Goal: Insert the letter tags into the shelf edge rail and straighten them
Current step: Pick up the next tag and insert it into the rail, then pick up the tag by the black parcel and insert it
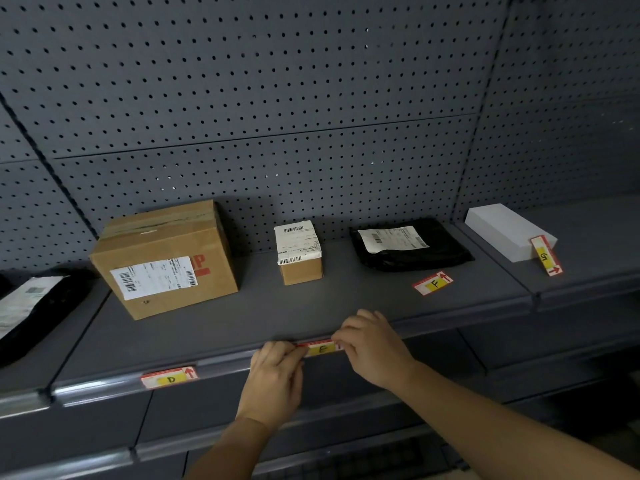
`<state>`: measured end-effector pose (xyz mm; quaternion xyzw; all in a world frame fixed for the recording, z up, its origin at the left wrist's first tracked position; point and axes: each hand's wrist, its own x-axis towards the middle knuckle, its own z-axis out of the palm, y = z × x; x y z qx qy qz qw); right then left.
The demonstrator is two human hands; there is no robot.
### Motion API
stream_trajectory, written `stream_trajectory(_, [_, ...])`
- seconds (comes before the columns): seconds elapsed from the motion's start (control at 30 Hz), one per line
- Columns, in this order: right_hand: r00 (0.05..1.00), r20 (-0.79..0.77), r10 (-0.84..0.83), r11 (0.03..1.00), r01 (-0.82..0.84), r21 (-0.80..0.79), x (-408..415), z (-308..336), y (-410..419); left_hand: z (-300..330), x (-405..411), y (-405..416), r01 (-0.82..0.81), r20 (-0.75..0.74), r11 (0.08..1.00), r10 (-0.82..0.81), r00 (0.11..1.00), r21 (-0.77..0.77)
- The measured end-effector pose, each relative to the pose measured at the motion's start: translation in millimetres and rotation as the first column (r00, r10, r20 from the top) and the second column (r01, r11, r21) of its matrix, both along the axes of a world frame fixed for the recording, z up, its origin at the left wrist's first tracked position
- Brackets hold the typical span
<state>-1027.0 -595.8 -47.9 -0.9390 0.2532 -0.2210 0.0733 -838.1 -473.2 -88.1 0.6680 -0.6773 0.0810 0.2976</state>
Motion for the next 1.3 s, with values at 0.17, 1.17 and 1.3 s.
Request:
stream_trajectory(0.17, [0.994,0.101,-0.031,0.996,0.022,0.088,-14.4,-1.7,-11.2,6.7,-3.6,-5.4,-0.066,0.034,0.994,0.070,0.997,-0.090])
stream_trajectory(1.17, [0.937,-0.058,-0.344,0.805,0.326,0.495,-165.0,12.6,-204.1,59.5,-199.2,-235.1,-0.312,-0.204,0.869,0.410,0.889,0.384])
stream_trajectory(1.3, [0.939,0.038,-0.342,0.800,0.270,0.535,-170.1,21.2,-204.8,57.6,-197.6,-230.2,-0.281,-0.267,0.910,0.365,0.892,0.304])
